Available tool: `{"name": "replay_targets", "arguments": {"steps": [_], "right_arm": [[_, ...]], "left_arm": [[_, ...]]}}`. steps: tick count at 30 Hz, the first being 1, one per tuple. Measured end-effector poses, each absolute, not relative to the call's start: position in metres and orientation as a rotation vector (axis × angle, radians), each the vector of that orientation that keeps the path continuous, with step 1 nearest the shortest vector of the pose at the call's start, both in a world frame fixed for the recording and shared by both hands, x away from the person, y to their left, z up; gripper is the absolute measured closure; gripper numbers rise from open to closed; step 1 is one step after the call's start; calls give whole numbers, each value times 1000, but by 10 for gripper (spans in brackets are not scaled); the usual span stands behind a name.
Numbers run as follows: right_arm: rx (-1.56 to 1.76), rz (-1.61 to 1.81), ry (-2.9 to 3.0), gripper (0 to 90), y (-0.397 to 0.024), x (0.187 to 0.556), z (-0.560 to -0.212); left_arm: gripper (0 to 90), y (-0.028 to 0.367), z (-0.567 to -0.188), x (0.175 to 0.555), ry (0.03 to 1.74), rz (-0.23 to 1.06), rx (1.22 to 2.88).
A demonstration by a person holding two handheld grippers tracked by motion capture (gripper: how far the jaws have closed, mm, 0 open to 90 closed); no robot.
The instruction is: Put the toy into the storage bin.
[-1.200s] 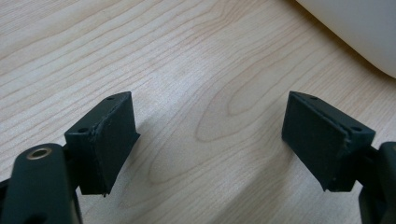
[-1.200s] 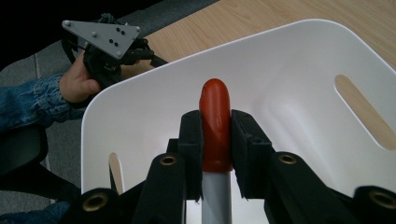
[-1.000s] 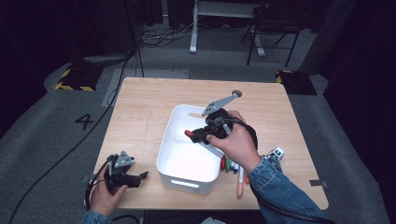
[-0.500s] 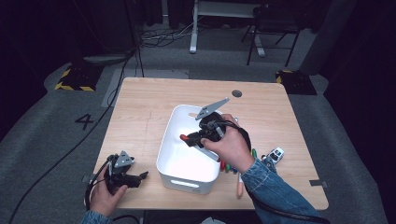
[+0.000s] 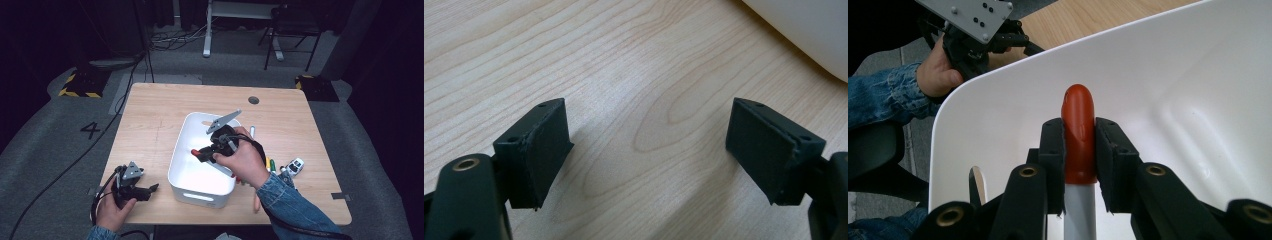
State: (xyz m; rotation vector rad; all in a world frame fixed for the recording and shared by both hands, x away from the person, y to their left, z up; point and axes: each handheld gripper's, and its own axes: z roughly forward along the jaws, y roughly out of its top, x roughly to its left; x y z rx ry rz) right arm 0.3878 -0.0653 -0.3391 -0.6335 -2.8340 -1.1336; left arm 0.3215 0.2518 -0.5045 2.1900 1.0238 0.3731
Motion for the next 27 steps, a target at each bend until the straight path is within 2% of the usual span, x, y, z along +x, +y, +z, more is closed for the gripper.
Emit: {"name": "replay_targets", "arguments": {"steps": [27], "right_arm": [[-558, -992, -2870, 752, -51, 382, -372]], "left_arm": [[181, 252, -504, 321, 1024, 378, 2192]]}}
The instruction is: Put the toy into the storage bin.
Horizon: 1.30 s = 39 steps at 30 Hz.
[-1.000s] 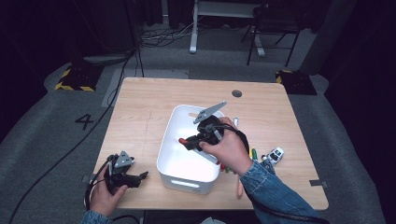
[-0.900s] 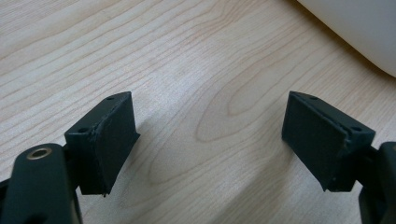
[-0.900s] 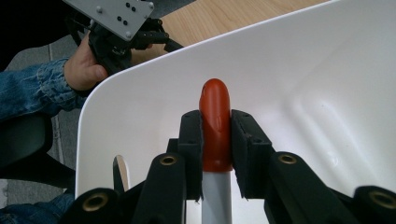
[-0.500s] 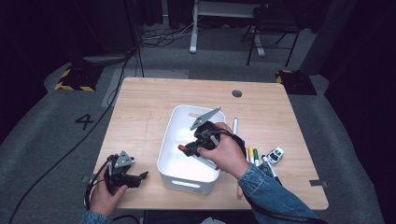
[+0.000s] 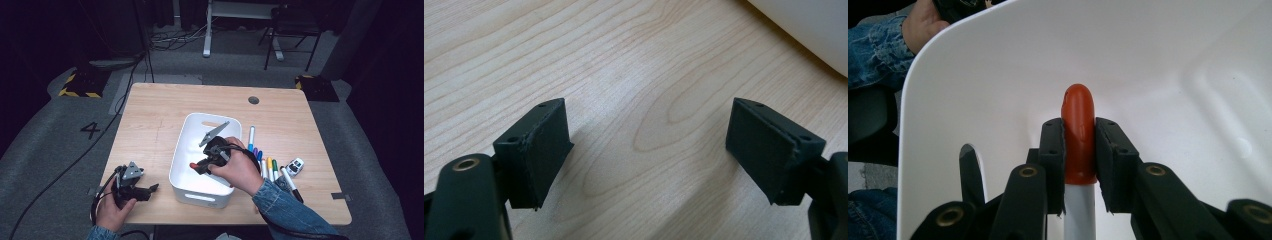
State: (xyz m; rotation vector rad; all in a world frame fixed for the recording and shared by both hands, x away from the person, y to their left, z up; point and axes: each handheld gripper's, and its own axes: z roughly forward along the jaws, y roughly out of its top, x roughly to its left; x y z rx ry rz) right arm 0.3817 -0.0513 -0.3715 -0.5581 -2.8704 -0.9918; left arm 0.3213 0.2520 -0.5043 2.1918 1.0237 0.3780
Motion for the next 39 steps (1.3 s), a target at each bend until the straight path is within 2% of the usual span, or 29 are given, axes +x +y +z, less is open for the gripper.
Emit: {"name": "replay_targets", "arguments": {"steps": [13, 16, 20, 33, 39], "right_arm": [[-542, -952, -2877, 746, -49, 376, -381], [-542, -967, -2889, 617, -50, 376, -381], [-577, -1009, -2892, 587, -55, 373, -372], [-695, -1193, -2868, 629, -110, 368, -331], [-828, -1252, -2839, 639, -151, 367, -319]], "left_arm": [[181, 252, -504, 321, 1023, 379, 2192], [181, 252, -504, 321, 1024, 379, 2192], [180, 252, -504, 321, 1024, 377, 2191], [173, 251, -504, 323, 1021, 376, 2191], [172, 251, -504, 323, 1022, 372, 2193]]}}
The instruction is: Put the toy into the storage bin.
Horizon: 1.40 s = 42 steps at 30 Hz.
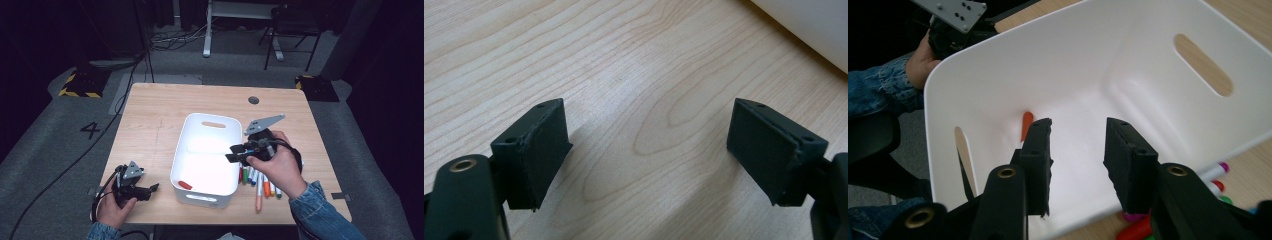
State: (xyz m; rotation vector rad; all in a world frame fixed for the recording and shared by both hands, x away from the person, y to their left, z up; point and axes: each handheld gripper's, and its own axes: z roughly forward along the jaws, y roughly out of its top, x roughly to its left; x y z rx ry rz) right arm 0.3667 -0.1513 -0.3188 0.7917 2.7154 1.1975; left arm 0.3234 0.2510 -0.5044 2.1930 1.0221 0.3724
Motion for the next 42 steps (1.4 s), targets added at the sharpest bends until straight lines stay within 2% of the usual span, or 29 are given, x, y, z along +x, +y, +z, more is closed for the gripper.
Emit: {"name": "replay_targets", "arguments": {"steps": [11, 25, 42], "right_arm": [[968, 1124, 2603, 643, -217, 372, -335], [1219, 984, 2508, 663, -283, 372, -380], [1369, 814, 2489, 678, -314, 369, -433]], "left_arm": [[172, 251, -504, 323, 1026, 374, 2191], [172, 251, -504, 323, 1026, 374, 2190], [172, 251, -504, 323, 1026, 374, 2191]]}}
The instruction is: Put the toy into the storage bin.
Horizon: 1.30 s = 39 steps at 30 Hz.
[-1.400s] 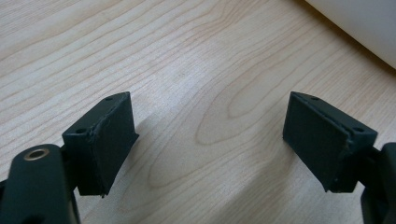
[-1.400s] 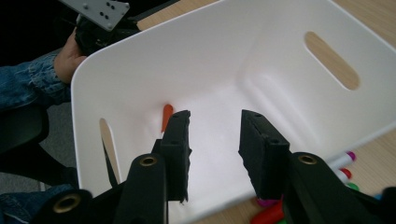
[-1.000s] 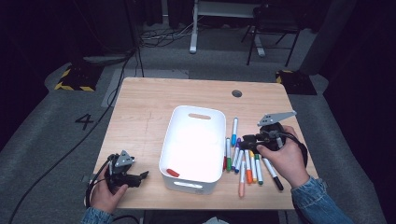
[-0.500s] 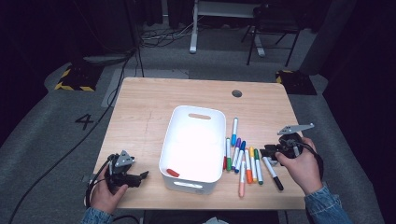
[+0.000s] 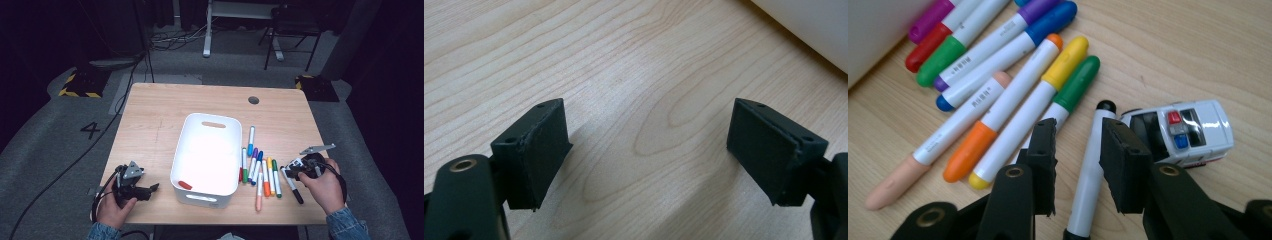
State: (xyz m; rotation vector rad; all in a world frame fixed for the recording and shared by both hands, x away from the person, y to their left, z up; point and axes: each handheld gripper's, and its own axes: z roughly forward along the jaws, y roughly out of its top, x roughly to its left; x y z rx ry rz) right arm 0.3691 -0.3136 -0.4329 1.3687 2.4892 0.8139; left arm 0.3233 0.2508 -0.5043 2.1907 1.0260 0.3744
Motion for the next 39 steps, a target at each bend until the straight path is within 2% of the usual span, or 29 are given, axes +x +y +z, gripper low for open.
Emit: {"name": "replay_targets", "arguments": {"steps": [10, 17, 21, 31, 39], "right_arm": [[1422, 729, 2505, 679, -322, 366, -459], [1444, 700, 2521, 731, -322, 367, -471], [1435, 692, 2498, 762, -322, 365, -471], [1439, 687, 2488, 767, -321, 366, -470], [1416, 780, 2464, 767, -324, 366, -447]], "left_arm": [[173, 251, -505, 323, 1029, 364, 2188], [173, 250, -505, 323, 1030, 360, 2186], [173, 250, -505, 323, 1030, 360, 2186], [173, 250, -505, 323, 1030, 361, 2186], [173, 250, -505, 323, 1031, 360, 2185]]}}
